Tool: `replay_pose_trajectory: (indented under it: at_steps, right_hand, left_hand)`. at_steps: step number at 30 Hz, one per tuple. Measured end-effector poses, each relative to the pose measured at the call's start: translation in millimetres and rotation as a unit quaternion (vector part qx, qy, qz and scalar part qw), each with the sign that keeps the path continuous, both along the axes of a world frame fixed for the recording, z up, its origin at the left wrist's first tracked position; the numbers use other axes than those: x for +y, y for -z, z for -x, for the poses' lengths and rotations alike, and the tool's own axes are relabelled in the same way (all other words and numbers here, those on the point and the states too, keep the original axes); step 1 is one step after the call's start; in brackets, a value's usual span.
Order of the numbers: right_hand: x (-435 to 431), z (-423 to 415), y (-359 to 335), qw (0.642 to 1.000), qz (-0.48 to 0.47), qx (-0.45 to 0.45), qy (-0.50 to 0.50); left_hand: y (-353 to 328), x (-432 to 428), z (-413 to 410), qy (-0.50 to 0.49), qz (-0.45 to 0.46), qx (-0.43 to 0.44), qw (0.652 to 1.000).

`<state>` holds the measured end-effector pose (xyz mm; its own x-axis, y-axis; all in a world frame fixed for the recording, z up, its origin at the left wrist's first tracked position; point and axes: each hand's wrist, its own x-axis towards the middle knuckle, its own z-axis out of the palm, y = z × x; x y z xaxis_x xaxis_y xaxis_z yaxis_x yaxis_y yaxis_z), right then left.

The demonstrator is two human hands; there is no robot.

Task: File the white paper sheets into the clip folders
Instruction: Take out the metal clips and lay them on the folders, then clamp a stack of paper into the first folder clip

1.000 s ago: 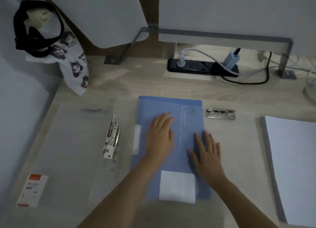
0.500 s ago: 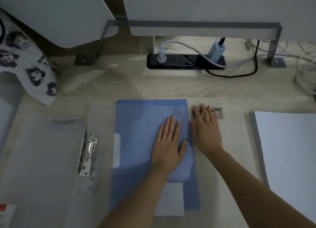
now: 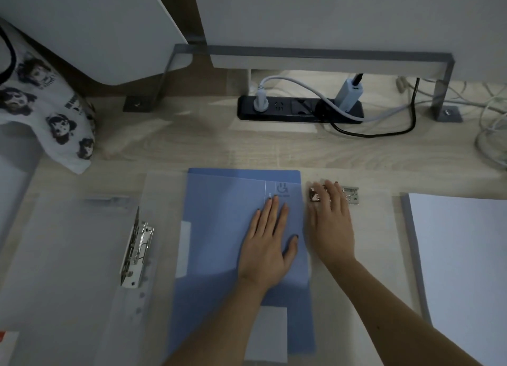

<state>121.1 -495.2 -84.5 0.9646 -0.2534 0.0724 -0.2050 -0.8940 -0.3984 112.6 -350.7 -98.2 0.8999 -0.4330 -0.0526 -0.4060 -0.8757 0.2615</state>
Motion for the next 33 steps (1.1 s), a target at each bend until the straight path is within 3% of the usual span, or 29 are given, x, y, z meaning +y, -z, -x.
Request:
replay_pose_trajectory:
  at_steps: [3,6,11,14,23,28,33]
  right_hand:
    - [-6.5,-11.9,-20.3,0.99,-0.094,-0.064,0.087]
    - [-26.4,-17.2,-34.0,0.968,-0.186,-0.055,0.16]
    - [-61.3,-17.2,-33.7,0.935,-0.243,-0.071,0.249]
    - [-75.9,-12.5,-23.1,0.933,-0.25,-0.03,0.258]
    - [-103.7,-6.0,-25.3,0.877,-0.412,0.014,0.248]
    - [-131.9,45.0,-61.8,0.902,-0.37,0.031,0.221]
    - [-174.1,124.0,-80.7,0.932,-0.285,0.062,0.217]
  left_hand:
    - [-0.6,0.5,0.3,-0.001,0.007,0.002,1.0]
    - [-0.6,0.5,0.2,-0.004,0.013,0.003,1.0]
    - [-1.1,0.8,-0.2,0.0,0.016,-0.008,1.0]
    - [-2.2,1.5,0.4,0.003,0.017,-0.008,1.0]
    - [-0.5,0.7,-0.2,-0.001,0.03,0.013,0.999]
    - [-1.8,-9.6,3.3,-0.046,0.023,0.019,0.998]
    - [-44.5,-60.7,34.6,-0.187,0.194,0.126,0.955]
